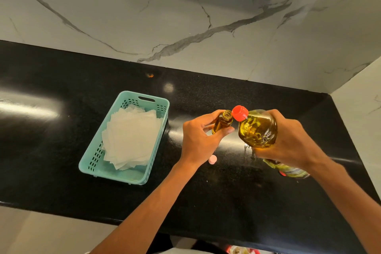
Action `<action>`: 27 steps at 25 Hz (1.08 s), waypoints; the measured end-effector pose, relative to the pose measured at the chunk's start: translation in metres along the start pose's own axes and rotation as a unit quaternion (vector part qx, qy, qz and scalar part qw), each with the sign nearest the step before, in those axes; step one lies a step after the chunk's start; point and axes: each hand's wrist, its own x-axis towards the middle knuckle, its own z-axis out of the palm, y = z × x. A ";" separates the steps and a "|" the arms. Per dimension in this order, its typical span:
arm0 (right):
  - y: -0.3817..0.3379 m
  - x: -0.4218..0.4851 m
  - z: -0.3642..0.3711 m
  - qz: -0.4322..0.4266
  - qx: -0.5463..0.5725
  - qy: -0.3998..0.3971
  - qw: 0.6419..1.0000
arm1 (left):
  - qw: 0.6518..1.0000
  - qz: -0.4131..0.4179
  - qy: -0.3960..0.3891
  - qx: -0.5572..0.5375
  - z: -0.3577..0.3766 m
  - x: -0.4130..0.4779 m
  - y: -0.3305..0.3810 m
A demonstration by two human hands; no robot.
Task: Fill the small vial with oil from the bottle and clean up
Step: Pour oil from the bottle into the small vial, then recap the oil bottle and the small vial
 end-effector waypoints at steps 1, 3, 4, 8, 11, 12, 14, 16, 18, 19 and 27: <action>0.000 -0.003 0.008 0.003 0.026 0.019 0.999 | 1.000 0.003 -0.004 -0.002 0.000 0.000 0.000; -0.003 -0.007 0.023 0.006 0.085 0.057 0.995 | 1.000 0.008 -0.011 -0.004 0.002 -0.001 0.003; -0.004 -0.008 0.029 0.006 0.111 0.073 0.991 | 1.000 0.010 -0.013 -0.007 0.003 -0.001 0.005; -0.007 -0.009 0.049 0.028 0.159 0.119 0.980 | 1.000 0.007 -0.010 -0.025 0.005 -0.002 0.008; -0.005 -0.010 0.060 0.056 0.172 0.163 0.970 | 0.999 -0.006 0.007 -0.031 0.001 -0.003 0.004; -0.004 -0.012 0.063 0.068 0.182 0.190 0.962 | 0.999 -0.015 0.013 -0.030 -0.002 -0.004 0.001; -0.001 -0.016 0.069 0.097 0.213 0.252 0.939 | 0.999 -0.028 0.032 -0.016 -0.007 -0.008 -0.011; 0.001 -0.019 0.075 0.128 0.237 0.302 0.914 | 0.997 -0.053 0.051 -0.002 -0.011 -0.015 -0.027; 0.004 -0.020 0.080 0.143 0.237 0.335 0.901 | 0.996 -0.075 0.056 0.011 -0.015 -0.023 -0.044; 0.005 -0.021 0.082 0.142 0.233 0.346 0.898 | 0.995 -0.076 0.057 0.026 -0.016 -0.028 -0.053; 0.010 -0.023 0.091 0.169 0.259 0.404 0.861 | 0.986 -0.144 0.071 0.045 -0.026 -0.059 -0.100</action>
